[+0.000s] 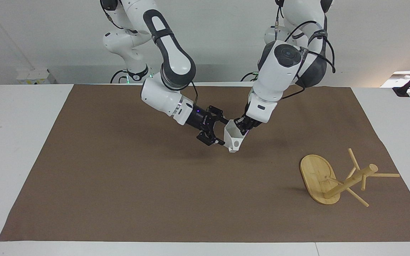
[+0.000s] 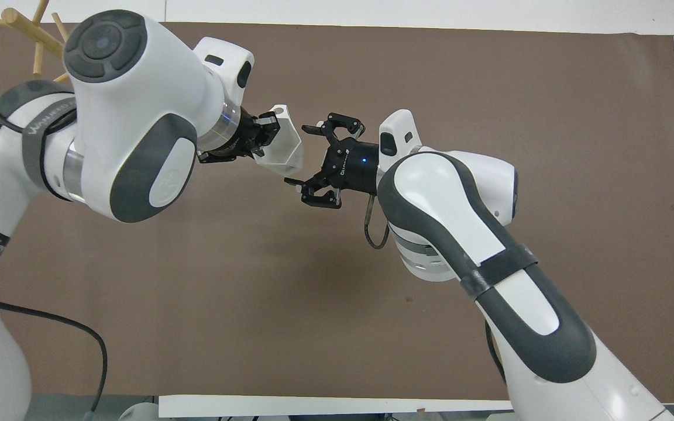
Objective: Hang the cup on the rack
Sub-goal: 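Grasp the cup with the left gripper and open the right gripper, then move the cup to the rack while the right gripper withdraws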
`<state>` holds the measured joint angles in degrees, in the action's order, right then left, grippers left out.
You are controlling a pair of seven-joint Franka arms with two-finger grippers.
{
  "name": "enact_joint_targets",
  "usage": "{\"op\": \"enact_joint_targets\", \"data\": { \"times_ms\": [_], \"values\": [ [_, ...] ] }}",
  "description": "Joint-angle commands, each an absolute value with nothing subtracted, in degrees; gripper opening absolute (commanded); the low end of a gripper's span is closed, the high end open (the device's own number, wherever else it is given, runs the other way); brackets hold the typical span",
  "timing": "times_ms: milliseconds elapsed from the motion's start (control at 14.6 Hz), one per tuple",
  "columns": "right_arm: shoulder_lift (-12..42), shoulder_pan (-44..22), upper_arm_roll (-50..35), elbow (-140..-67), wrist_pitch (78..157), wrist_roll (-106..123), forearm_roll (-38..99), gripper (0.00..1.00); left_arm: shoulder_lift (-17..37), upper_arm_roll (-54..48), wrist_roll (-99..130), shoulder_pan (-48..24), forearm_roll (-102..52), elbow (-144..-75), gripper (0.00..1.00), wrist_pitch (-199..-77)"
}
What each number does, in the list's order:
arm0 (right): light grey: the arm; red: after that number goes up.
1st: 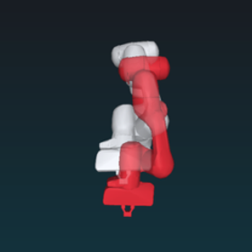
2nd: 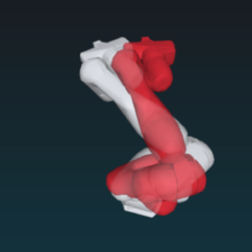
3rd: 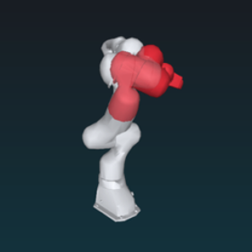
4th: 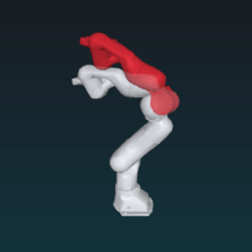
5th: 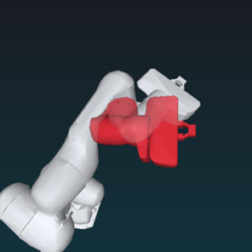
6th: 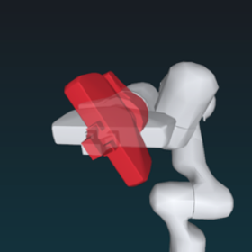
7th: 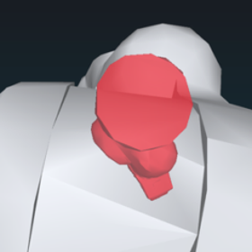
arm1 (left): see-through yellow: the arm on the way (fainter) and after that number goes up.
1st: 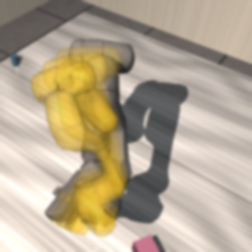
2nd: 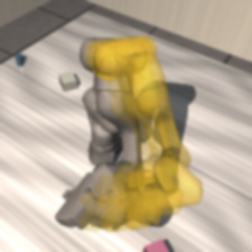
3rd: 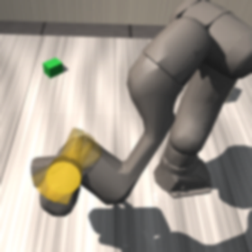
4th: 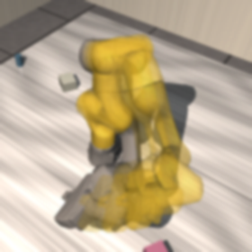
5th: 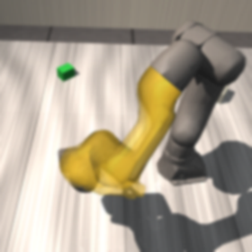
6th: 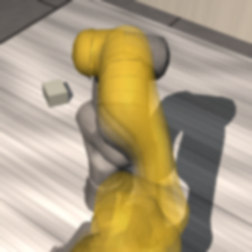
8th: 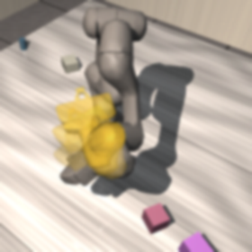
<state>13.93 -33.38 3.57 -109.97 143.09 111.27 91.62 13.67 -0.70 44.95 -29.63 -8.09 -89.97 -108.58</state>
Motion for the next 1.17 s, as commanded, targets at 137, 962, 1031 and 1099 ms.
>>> {"op": "enact_joint_targets", "data": {
  "times_ms": [137, 962, 1031, 1099],
  "values": [
    [10.55, -21.83, 3.43, -111.62, 131.96, 109.95, 80.82, 1.00, 6.09, 4.30, 46.06, -26.65, -2.73, -95.69, 0.00, -108.54],
    [6.77, -0.70, 3.52, -100.48, 105.93, 83.63, 24.66, 1.00, 6.06, 3.96, 40.80, -14.24, -3.25, -116.28, 0.00, -148.97],
    [6.25, -0.88, 3.60, -98.20, 103.47, 77.41, 19.04, 1.00, 7.20, 4.04, 39.82, -13.89, -3.25, -115.93, 0.00, -149.50],
    [5.98, -0.88, 3.52, -95.91, 100.66, 71.69, 14.63, 1.00, 7.64, 4.04, 39.81, -13.89, -3.25, -115.32, 0.00, -150.29]
  ]
}}
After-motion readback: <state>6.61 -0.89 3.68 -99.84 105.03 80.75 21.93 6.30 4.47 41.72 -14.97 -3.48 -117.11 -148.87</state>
